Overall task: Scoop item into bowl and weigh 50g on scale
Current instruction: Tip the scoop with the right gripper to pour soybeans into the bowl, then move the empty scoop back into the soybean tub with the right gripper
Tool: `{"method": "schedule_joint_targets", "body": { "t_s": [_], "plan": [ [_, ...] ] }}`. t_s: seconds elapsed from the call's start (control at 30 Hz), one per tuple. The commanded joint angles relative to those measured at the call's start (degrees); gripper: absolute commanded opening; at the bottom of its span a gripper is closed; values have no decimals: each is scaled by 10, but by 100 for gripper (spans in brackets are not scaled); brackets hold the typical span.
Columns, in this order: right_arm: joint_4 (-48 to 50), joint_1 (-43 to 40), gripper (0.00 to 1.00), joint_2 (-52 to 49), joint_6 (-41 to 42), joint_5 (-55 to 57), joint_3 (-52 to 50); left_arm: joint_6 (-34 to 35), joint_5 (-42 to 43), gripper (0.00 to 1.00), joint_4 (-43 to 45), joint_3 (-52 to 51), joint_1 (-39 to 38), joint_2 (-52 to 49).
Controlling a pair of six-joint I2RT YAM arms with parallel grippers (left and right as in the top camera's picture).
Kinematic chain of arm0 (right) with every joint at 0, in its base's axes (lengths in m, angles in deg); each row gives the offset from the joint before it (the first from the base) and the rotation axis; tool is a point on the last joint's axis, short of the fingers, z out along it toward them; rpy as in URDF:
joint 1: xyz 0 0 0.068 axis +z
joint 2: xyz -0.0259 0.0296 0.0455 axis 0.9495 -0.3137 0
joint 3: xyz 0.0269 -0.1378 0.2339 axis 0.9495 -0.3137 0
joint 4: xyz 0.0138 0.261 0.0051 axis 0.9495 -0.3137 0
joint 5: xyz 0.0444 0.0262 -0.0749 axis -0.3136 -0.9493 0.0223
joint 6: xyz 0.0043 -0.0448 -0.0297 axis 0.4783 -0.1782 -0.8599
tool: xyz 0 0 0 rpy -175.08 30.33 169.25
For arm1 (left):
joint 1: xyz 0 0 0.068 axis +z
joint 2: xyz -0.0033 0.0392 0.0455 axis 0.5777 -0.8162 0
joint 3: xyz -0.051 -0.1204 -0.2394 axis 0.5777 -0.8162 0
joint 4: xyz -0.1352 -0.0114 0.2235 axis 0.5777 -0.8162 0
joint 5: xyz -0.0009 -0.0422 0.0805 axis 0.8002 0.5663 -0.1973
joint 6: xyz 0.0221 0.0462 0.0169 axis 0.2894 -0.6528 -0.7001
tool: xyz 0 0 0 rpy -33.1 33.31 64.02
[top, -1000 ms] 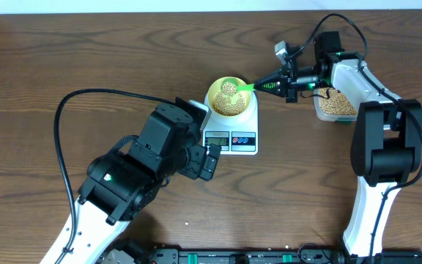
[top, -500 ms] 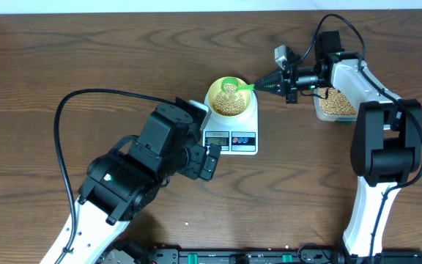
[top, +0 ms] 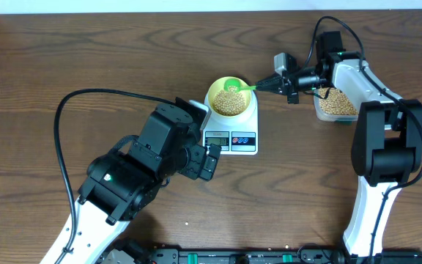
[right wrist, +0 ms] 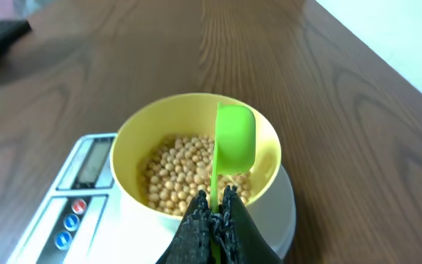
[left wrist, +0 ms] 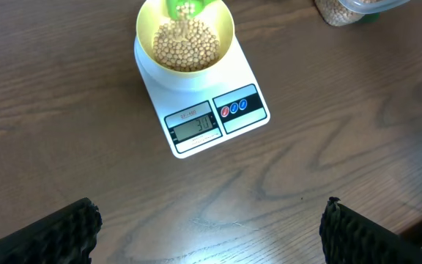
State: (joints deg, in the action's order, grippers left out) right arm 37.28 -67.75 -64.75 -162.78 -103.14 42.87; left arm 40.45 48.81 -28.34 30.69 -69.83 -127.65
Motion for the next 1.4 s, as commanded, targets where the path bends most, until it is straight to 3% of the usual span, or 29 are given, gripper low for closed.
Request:
{"method": "schedule_joint_targets", "body": {
  "t_s": [0.0, 0.33, 0.6, 0.87, 0.97, 1.03, 1.13, 1.37],
  "plan": [
    [-5, -3, 1, 0, -66, 7, 10, 3, 1, 98, 0, 12, 2, 3],
    [-36, -1, 1, 37, -129, 13, 10, 3, 1, 98, 0, 12, 2, 3],
    [-73, 0, 1, 85, -106, -6, 10, 3, 1, 98, 0, 12, 2, 3],
    [-35, -1, 1, 139, 101, -56, 10, 3, 1, 98, 0, 12, 2, 3],
    [56, -1, 1, 169, 277, -44, 10, 3, 1, 98, 0, 12, 2, 3],
    [150, -1, 1, 190, 458, 6, 10, 3, 1, 98, 0, 12, 2, 3],
    [227, 1, 1, 211, 638, 126, 10, 3, 1, 98, 0, 12, 2, 3],
    [163, 14, 1, 285, 686, 474, 10, 3, 1, 98, 0, 12, 2, 3]
  ]
}}
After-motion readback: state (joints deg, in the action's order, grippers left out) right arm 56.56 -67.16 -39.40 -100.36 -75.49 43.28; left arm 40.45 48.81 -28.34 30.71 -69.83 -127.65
